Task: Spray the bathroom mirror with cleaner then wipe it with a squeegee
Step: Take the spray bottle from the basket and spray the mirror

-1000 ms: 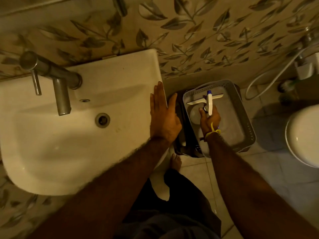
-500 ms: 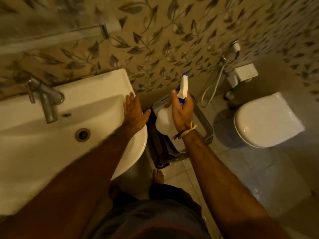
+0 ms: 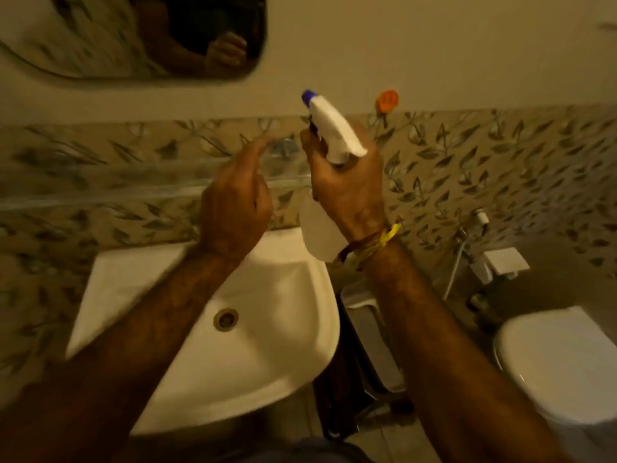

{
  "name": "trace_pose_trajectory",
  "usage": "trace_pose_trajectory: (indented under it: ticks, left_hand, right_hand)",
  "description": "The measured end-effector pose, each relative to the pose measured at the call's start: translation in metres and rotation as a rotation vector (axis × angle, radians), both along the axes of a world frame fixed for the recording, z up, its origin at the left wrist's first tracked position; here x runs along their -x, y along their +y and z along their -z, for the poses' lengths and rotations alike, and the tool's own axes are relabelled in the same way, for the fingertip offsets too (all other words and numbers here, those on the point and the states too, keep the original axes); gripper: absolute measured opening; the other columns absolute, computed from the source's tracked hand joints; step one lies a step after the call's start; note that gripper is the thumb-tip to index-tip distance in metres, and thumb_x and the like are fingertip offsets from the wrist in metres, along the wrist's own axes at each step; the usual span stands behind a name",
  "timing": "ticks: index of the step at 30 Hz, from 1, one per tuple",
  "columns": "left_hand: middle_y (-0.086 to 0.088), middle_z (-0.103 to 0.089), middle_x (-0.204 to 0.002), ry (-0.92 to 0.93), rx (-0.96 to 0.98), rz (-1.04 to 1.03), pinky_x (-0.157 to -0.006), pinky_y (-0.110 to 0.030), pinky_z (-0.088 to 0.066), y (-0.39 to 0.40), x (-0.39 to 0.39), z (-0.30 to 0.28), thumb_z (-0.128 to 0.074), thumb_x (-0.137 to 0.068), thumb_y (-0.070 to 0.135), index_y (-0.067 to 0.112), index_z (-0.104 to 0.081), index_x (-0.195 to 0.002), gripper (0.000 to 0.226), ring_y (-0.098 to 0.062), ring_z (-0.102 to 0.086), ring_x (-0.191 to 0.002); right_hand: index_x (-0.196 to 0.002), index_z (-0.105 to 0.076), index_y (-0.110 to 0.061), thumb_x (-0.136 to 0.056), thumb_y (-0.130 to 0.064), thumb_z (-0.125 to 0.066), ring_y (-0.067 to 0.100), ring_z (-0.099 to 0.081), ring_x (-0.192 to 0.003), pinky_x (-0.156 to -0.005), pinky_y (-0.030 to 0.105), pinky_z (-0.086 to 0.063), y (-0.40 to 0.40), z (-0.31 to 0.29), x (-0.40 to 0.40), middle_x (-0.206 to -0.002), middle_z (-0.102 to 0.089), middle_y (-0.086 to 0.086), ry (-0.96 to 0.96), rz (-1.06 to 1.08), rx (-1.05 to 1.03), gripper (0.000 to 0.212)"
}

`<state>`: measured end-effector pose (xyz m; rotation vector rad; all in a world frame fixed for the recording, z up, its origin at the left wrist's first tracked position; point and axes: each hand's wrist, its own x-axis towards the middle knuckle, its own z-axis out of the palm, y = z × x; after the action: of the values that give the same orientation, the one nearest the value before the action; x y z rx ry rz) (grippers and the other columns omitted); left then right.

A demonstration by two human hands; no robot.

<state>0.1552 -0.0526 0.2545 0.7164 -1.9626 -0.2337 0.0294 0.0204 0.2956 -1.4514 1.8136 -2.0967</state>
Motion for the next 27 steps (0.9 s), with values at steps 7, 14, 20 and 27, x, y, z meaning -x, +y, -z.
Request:
trace_pose_trajectory:
  ticks: [7,14,20,27]
  left_hand:
    - [-0.018,-0.061,-0.128,0.147,0.36,-0.26,-0.095,0.002,-0.026,-0.069,-0.061,-0.139,-0.048,-0.093,0.007,0.003,-0.06,-0.129,0.038,-0.025,-0.055,-0.118]
    - [-0.013,-0.055,-0.138,0.107,0.557,-0.383,-0.109,-0.012,-0.027,-0.121,-0.117,-0.253,-0.044,-0.093,0.016,0.009,-0.054,-0.137,0.045,-0.028,-0.051,-0.13]
    - [-0.009,-0.05,-0.142,0.079,0.532,-0.446,-0.108,-0.042,-0.044,-0.187,-0.173,-0.313,-0.057,-0.089,0.019,0.013,-0.049,-0.138,0.05,-0.027,-0.048,-0.131]
    - [-0.003,0.005,-0.169,0.092,0.04,-0.368,-0.124,-0.053,-0.012,-0.245,-0.18,-0.353,-0.043,-0.1,0.055,0.022,0.004,-0.16,0.082,-0.025,0.001,-0.155]
  right_hand:
    - [-0.115,-0.057,0.003,-0.09,-0.024,-0.068,0.008,-0.067,-0.078,-0.065,0.016,-0.056,-0.065,-0.125,-0.066,-0.094,-0.065,-0.002,0.207,-0.097,0.22,0.039]
    - [-0.126,-0.064,-0.012,-0.095,-0.036,-0.057,0.018,-0.073,-0.076,-0.063,0.044,-0.061,-0.107,-0.212,-0.099,-0.093,-0.074,0.006,0.279,-0.255,0.216,0.04]
    - [-0.127,-0.059,-0.024,-0.099,-0.035,-0.055,0.01,-0.072,-0.08,-0.058,0.037,-0.062,-0.109,-0.266,-0.089,-0.101,-0.071,0.002,0.343,-0.399,0.13,0.03]
    - [-0.107,-0.062,-0.007,-0.097,-0.041,-0.055,0.006,-0.064,-0.052,-0.043,0.017,-0.05,-0.132,-0.353,-0.12,-0.085,-0.069,0.01,0.491,-0.214,0.177,0.036]
